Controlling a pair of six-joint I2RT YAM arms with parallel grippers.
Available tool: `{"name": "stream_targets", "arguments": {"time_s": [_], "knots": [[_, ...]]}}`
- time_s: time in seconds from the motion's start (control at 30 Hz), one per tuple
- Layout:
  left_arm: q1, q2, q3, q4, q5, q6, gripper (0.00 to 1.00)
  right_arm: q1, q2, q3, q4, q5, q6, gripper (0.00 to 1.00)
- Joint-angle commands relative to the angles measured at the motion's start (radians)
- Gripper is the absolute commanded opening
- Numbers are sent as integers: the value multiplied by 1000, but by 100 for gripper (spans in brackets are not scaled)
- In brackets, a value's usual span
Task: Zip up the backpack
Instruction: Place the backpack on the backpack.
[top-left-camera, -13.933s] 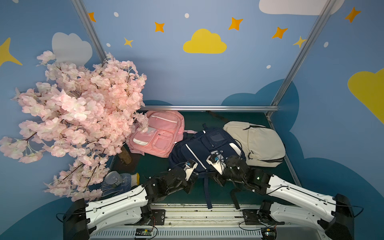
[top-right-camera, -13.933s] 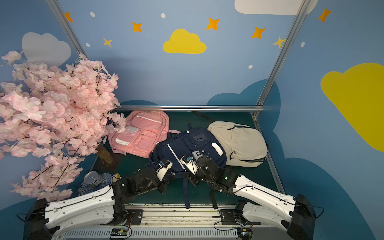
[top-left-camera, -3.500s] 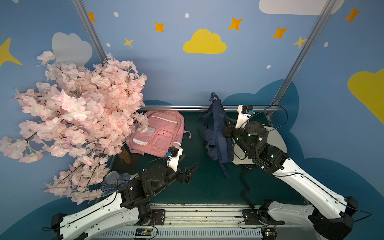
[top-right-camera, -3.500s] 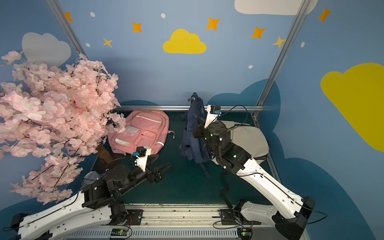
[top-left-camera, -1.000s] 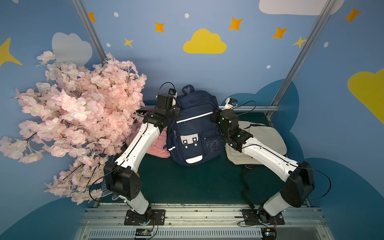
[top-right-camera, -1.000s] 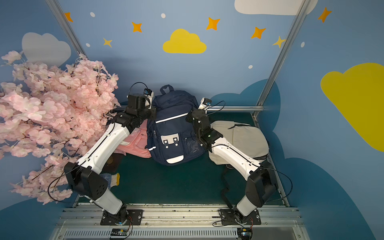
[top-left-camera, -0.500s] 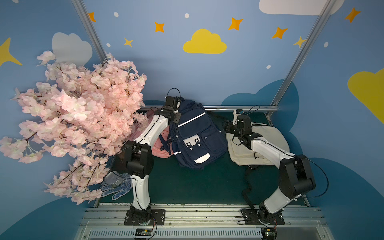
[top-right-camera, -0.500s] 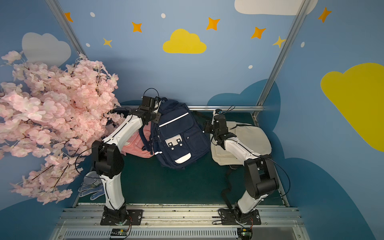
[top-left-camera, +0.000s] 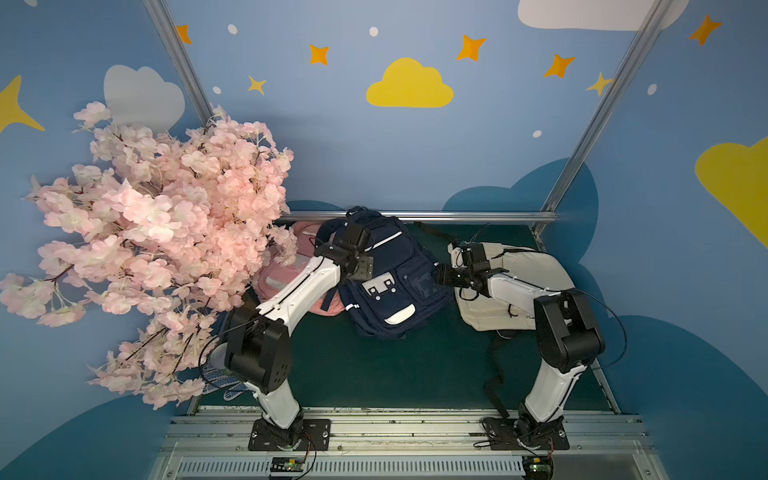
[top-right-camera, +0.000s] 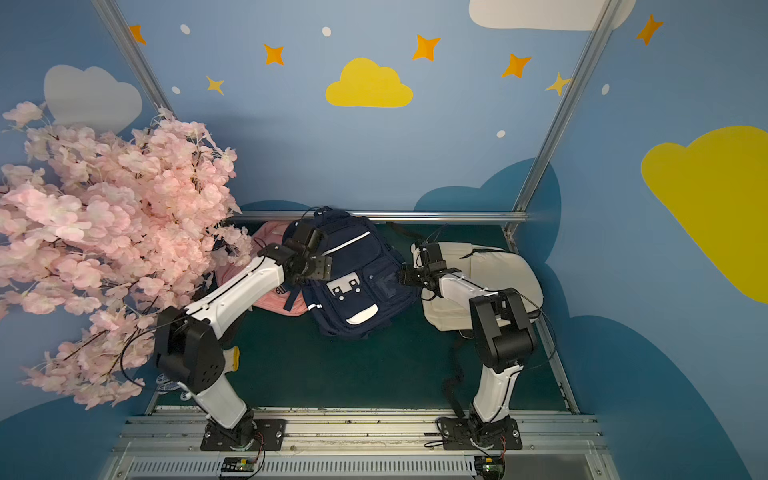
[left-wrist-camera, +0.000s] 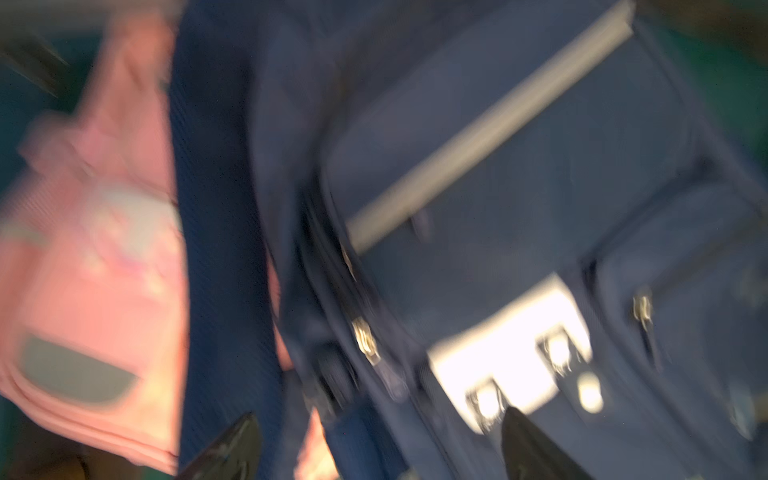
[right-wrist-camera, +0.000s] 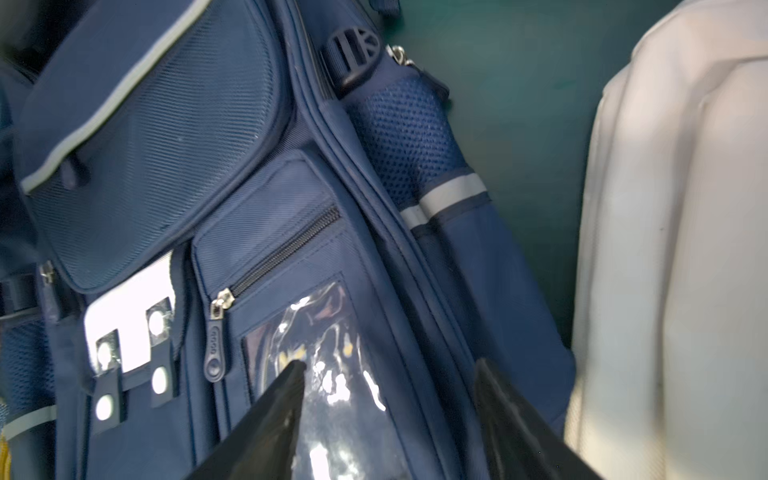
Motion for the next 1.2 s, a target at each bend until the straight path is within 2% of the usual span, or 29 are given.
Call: {"name": "stream_targets", "arguments": {"time_s": [0.0,0.07,0.17,0.3,0.33,0.47,0.57,0.6,0.7,0.83,0.97,1.17], "knots": [[8,-91,-214,186,89,-186,91,5,32,42,-72,-41,-20,67],[8,-102,-279,211,102,-205,92,16,49,50,-81,-57,-22,66],[14,-56,-303,194,141,-246,91,41,72,62,-90,-65,-26,66],[15,18,-303,191,182,-257,80,66,103,82,-110,-101,-18,59],[16,30,-302,197,184,-257,76,71,111,88,-117,-113,-15,55],[21,39,-274,189,189,-249,40,100,124,95,-125,-160,5,26],[14,-3,-235,142,167,-223,25,133,92,81,-124,-161,22,4],[10,-20,-222,126,154,-216,21,144,80,73,-119,-156,28,0],[6,-79,-168,71,96,-181,14,180,34,50,-98,-149,72,0],[24,-147,-109,30,-35,-117,11,240,-13,33,-64,-137,135,0],[122,-175,-46,-13,-59,-53,11,306,-14,48,-46,-121,169,0],[238,-102,54,-96,-130,24,14,377,-14,53,-6,-125,216,1]]}}
